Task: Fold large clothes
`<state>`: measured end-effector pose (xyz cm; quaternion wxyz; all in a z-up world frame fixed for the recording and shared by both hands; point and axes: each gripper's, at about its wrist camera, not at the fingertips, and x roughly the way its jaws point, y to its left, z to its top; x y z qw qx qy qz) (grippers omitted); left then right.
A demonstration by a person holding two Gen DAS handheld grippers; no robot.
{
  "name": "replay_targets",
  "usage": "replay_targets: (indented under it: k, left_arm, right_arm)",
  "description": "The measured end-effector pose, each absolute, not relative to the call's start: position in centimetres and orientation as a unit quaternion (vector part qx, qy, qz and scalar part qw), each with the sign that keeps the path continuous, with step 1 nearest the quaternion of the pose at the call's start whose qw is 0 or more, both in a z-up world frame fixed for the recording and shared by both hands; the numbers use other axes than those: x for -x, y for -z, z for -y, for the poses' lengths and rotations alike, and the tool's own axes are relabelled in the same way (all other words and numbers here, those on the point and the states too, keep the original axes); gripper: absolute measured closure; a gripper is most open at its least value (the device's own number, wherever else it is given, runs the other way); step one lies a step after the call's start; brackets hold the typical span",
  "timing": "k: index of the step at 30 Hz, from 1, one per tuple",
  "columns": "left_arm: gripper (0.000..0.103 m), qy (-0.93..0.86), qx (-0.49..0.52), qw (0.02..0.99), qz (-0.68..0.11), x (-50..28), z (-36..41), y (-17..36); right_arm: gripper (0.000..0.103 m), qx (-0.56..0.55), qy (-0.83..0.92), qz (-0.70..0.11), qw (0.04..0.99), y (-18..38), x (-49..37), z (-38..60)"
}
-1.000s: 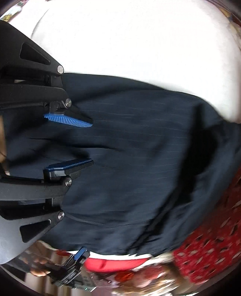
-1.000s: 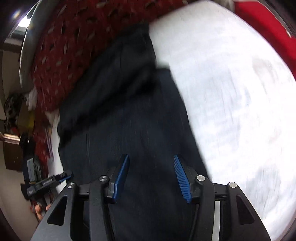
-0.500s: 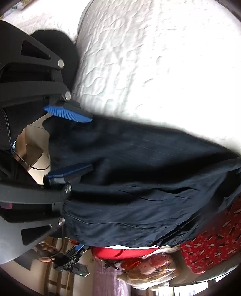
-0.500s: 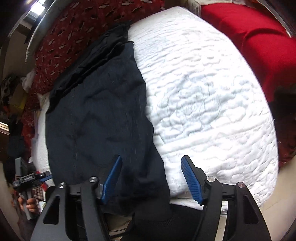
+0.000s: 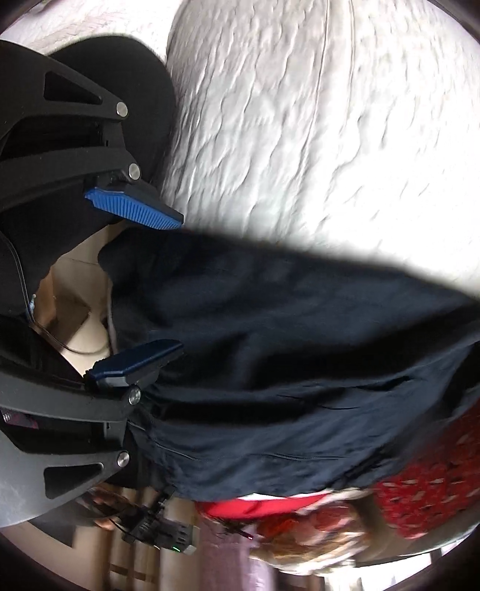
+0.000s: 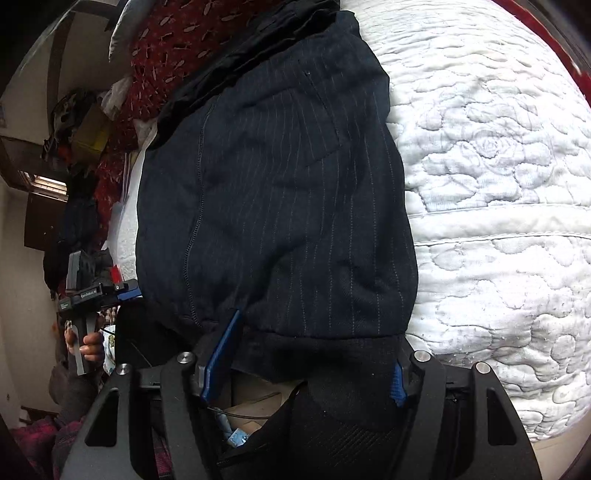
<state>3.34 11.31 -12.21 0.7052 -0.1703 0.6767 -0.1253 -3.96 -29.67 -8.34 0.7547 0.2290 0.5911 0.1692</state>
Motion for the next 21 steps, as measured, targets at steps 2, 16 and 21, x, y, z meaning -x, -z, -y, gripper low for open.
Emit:
replay_targets:
  k: [2,16,21]
  left_arm:
    - [0.042,0.126,0.13,0.714,-0.676,-3.1,-9.7,12.4]
    - [0.1,0.269,0.287,0.723,-0.568,-3.8,-11.1,1.9]
    - [0.1,0.264,0.319,0.745,-0.523,-7.4,-11.9,-1.3]
  right_arm:
    - [0.034,-0.223,-0.173,-0.592,0.755,8.5,3.7,29.5]
    - [0.093,-0.25,-0.309,-0.445,0.802,-0.1,4.8,26.7]
    - [0.093,-0.306,-0.318,-0.367,0.819,-3.9,1.8,27.6]
